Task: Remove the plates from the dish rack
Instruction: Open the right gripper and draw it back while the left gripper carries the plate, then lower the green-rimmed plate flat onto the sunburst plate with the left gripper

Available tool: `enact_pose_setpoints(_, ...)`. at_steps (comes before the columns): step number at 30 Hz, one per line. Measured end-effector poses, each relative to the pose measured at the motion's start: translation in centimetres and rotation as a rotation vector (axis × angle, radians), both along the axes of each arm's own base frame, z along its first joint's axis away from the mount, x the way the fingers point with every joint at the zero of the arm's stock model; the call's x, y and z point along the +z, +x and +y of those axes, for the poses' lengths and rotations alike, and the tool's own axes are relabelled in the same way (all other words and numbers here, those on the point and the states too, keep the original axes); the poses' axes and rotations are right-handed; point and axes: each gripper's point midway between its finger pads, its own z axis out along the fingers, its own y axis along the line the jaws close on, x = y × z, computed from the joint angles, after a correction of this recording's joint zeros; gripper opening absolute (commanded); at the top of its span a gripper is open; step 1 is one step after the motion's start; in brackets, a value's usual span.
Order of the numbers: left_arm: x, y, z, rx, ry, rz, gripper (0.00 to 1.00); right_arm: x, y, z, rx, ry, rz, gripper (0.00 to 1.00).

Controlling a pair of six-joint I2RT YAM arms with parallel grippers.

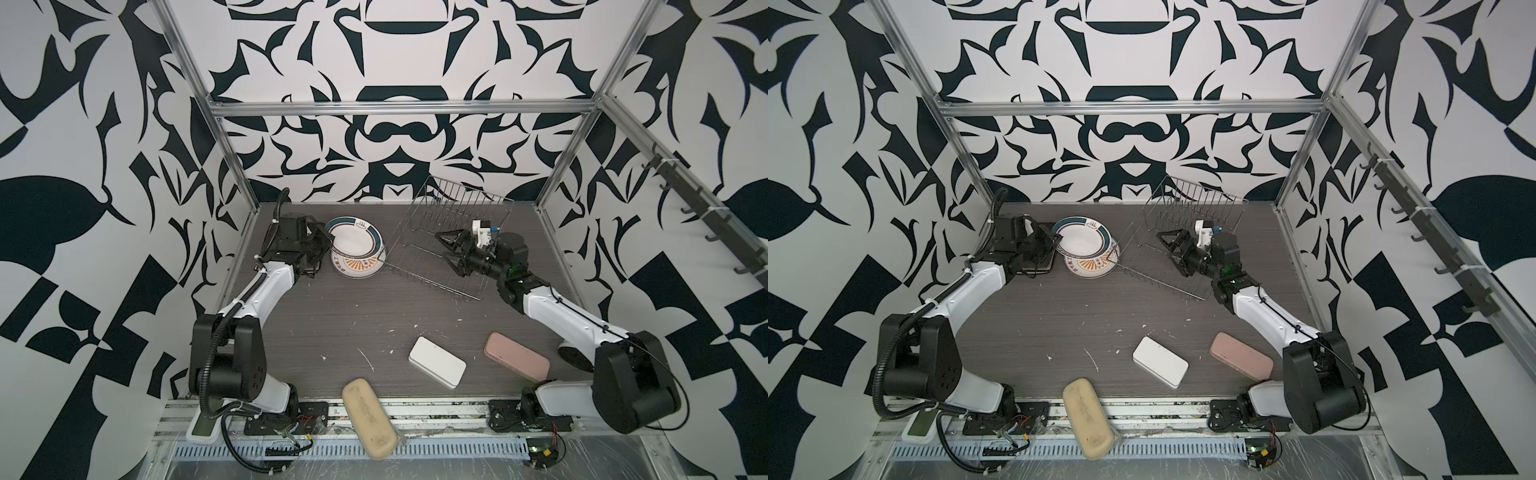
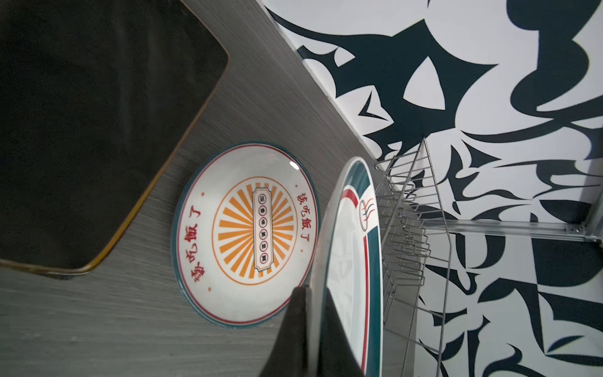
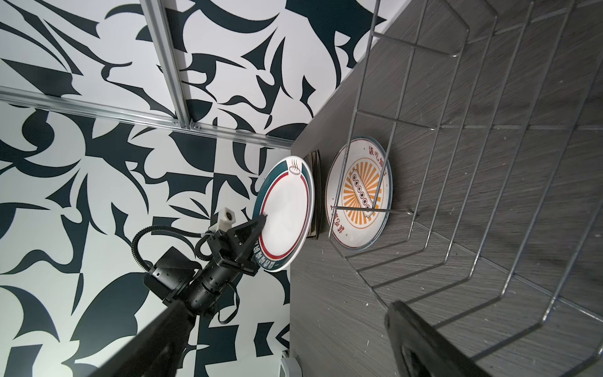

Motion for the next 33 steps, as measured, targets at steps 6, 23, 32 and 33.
enact_pose_setpoints(6, -1.8, 0.7, 1.2, 0.025, 0.038, 0.032, 0.0, -0.2, -0.1, 0.0, 0.008, -0.013, -0.007, 0.99)
enact_pose_setpoints(23, -6.0, 1.3, 2.1, 0.028, 0.128, 0.121, 0.0, -1.3, -0.4, -0.1, 0.016, -0.053, 0.013, 0.99)
enact_pose_setpoints(32, -7.5, 2.5, 1.2, -0.003, 0.095, 0.146, 0.0, -1.9, -0.6, -0.2, 0.017, -0.075, 0.03, 0.99)
enact_pose_setpoints(33, -7.7, 2.6, 1.0, -0.009, 0.087, 0.15, 0.0, -1.9, -0.6, -0.2, 0.017, -0.075, 0.032, 0.99)
